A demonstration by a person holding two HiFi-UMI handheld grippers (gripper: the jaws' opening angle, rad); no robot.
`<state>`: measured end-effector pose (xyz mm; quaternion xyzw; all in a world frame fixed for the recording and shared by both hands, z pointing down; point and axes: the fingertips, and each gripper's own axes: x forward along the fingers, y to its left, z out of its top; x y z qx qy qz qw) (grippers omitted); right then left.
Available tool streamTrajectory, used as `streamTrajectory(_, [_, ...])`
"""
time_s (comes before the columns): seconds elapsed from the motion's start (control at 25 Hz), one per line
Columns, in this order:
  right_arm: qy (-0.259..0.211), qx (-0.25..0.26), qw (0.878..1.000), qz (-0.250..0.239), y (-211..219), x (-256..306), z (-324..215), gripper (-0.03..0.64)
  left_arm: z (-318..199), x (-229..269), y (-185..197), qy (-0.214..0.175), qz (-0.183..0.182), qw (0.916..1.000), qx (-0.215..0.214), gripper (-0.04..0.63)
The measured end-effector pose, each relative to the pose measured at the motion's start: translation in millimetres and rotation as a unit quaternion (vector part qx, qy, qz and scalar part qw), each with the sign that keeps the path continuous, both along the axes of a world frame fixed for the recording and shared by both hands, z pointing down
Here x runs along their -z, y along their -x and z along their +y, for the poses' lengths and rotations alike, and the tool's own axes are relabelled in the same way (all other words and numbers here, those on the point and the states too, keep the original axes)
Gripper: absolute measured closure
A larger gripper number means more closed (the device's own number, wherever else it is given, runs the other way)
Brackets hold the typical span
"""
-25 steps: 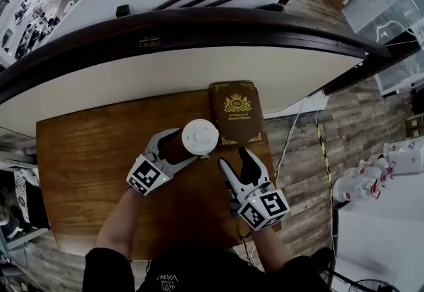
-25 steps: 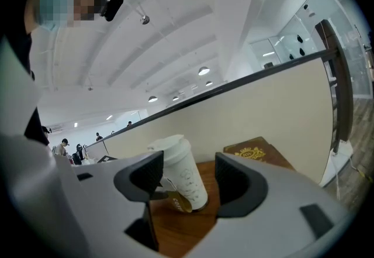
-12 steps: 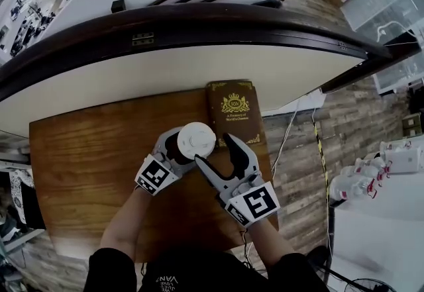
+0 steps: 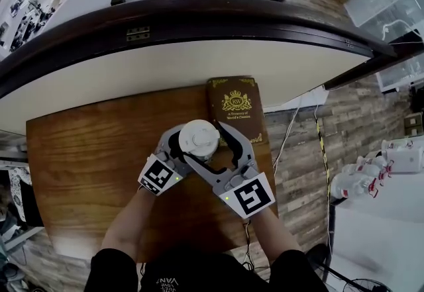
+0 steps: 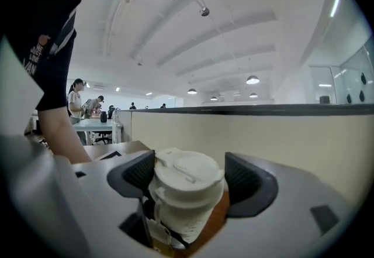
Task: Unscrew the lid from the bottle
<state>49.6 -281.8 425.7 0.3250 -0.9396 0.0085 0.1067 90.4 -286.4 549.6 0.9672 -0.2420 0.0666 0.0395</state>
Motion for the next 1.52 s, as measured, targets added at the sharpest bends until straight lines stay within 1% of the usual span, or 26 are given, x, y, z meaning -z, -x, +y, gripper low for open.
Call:
streamTrajectory(0.24, [0.004,0.002,1.000,-0.003,3,-3,5,0.281,6,-2,1,0.002,-0.022,0.9994,-0.026,0.213])
streamTrajectory(0.36, [0.010,0.003,1.000,-0.014,2,-1,13,0.282,17,-2,1,0.011,-0.026,0.9986,-0.043,0.213])
streamTrajectory(0.48, [0.009,0.017,1.000,-0.021,2,3,30,0.282,35,1,1,0.008,-0.030,0.9976,-0.062,0.213])
streamTrajectory(0.6, [0.014,0.049,0.998,-0.029,3,8,52,0.282,57,7,2,0.004,-0.028,0.9954,-0.092,0.213])
streamTrajectory(0.72, [0.021,0.108,0.994,-0.027,5,11,74,0.282,79,11,2,0.000,-0.029,0.9911,-0.130,0.213])
streamTrajectory(0.84, [0.024,0.175,0.984,-0.004,5,6,97,0.282,100,11,2,0.001,-0.032,0.9840,-0.175,0.213])
streamTrajectory(0.92, [0.022,0.219,0.975,0.014,4,2,111,0.282,114,9,1,-0.001,-0.033,0.9778,-0.207,0.213])
streamTrajectory(1.04, [0.012,0.281,0.959,0.024,2,0,128,0.282,132,0,1,0.000,-0.036,0.9690,-0.244,0.213])
streamTrajectory(1.24, [0.008,0.355,0.934,0.032,2,-4,144,0.282,148,-6,-3,-0.001,-0.038,0.9563,-0.290,0.211])
streamTrajectory(1.32, [0.010,0.367,0.929,0.034,2,-6,146,0.282,151,-8,-3,0.000,-0.038,0.9545,-0.296,0.209])
streamTrajectory(1.4, [0.013,0.361,0.932,0.031,2,-7,143,0.282,149,-9,-3,0.003,-0.033,0.9565,-0.290,0.209])
streamTrajectory(1.52, [0.020,0.324,0.945,0.029,3,-8,139,0.281,146,-10,-3,0.008,-0.024,0.9631,-0.268,0.209])
